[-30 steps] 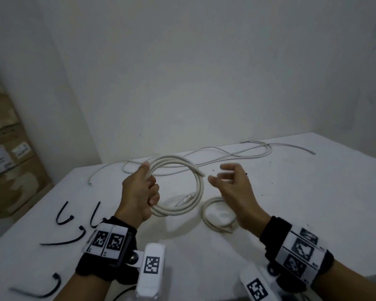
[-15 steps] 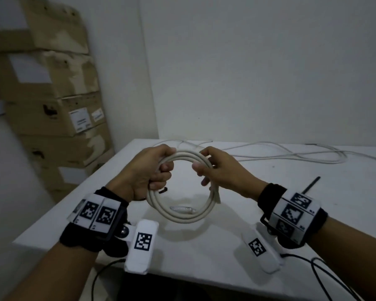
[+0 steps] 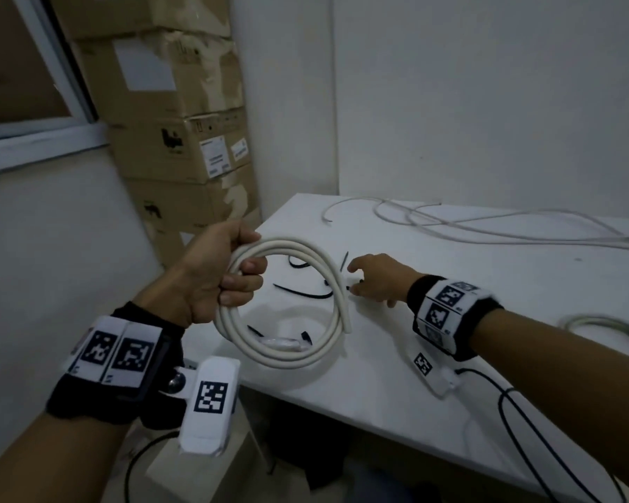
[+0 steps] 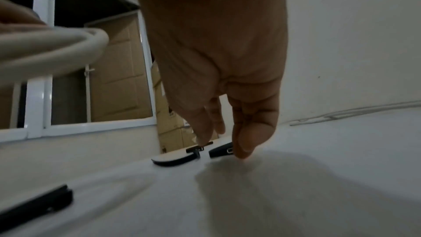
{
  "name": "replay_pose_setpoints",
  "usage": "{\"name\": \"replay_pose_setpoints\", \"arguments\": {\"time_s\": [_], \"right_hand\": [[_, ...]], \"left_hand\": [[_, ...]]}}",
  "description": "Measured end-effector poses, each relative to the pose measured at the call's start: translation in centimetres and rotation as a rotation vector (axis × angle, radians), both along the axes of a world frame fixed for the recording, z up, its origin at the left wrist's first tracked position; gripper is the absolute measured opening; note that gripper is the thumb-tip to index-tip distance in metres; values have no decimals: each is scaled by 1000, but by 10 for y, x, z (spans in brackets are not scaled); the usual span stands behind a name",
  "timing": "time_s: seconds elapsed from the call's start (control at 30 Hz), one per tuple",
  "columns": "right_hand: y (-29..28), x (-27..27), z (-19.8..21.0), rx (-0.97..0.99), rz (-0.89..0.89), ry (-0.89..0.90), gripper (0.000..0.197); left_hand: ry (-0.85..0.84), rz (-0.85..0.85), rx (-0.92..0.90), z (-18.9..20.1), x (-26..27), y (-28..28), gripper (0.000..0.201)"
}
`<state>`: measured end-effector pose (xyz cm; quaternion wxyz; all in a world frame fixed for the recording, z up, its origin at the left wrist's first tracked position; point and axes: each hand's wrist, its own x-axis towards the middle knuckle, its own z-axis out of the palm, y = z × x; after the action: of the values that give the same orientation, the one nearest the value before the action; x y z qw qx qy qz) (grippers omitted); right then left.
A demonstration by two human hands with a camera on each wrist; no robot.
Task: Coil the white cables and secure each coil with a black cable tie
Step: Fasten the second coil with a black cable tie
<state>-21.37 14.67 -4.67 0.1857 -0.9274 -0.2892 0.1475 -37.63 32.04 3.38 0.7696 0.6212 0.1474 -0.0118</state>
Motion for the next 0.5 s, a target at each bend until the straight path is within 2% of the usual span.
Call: {"name": "replay_pose_setpoints", "arguments": {"time_s": [0.07,0.13,0.2,0.27,0.33,0.43,0.5], "right_hand": [[7,4,-2,-169,69,-121,37],[11,8,-5,-275,115,-210,18],[8,13,-7,-338,129,-238,9],[-8,12,-2,-342,123,-253,9],[-34,3,10,-280,93,-260,14],[-82,-13,41,41,11,-245,8],[-116,-28,65,163,48,-427,11]], "left_hand": [[9,-19,-2,-2,1,-1,26],[14,-51,-6,-2,4,-5,27],[17,-76,-16,-1,9,-10,30],[31,-95,-9,0,14,-17,31],[30,-114,9,2,21,-27,30],[16,-145,16,6,32,-46,29],[15,-169,31,7,41,-61,31]]}}
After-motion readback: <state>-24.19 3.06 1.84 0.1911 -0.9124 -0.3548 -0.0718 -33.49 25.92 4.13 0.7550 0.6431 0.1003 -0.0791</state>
